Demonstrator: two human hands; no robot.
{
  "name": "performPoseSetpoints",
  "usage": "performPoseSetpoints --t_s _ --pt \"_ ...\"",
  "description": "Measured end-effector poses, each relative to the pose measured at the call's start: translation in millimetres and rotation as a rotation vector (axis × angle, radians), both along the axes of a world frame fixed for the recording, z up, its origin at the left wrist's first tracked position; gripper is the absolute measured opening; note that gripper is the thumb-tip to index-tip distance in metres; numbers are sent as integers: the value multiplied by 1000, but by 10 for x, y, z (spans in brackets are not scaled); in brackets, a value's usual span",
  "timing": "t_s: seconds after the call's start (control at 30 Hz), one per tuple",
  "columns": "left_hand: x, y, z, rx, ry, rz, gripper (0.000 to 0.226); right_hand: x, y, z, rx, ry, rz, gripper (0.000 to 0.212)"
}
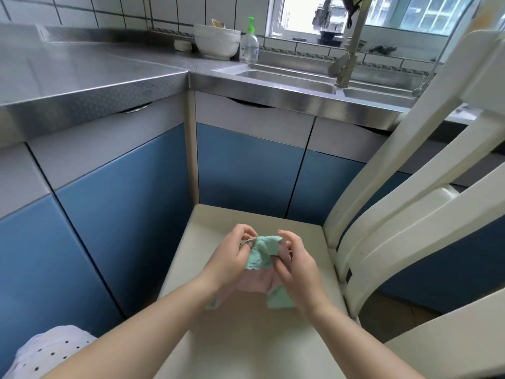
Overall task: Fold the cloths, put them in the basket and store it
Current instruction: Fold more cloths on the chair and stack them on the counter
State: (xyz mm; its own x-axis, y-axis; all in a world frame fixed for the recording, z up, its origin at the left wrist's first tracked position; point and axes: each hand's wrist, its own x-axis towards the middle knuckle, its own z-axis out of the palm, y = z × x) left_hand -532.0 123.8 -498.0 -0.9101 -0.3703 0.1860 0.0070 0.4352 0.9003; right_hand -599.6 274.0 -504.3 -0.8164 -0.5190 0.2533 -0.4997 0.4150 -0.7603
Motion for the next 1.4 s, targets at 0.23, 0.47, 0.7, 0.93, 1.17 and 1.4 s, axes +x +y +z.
performPoseSetpoints --t_s 0.23,0.47,0.7,0.93,1.17,1.4 --pt "123 -209 167 -519 145 -59 52 -21 -182 511 -35 0 89 15" --pt "88 -481 618 -666 304 -48 34 -175 -229 950 149 176 129 8" --pt "28 -746 1076 -455 330 -23 42 -417 -145 1344 213 249 31 5" --pt "-123 -903 1436 -164 288 73 14 -511 -159 1648 132 178 148 13" --pt "-189 -1142 1543 -370 294 23 17 -686 -90 1791 527 256 355 12" --pt "-355 -1312 1641 -334 282 212 29 -1087 -27 1834 735 394 136 21"
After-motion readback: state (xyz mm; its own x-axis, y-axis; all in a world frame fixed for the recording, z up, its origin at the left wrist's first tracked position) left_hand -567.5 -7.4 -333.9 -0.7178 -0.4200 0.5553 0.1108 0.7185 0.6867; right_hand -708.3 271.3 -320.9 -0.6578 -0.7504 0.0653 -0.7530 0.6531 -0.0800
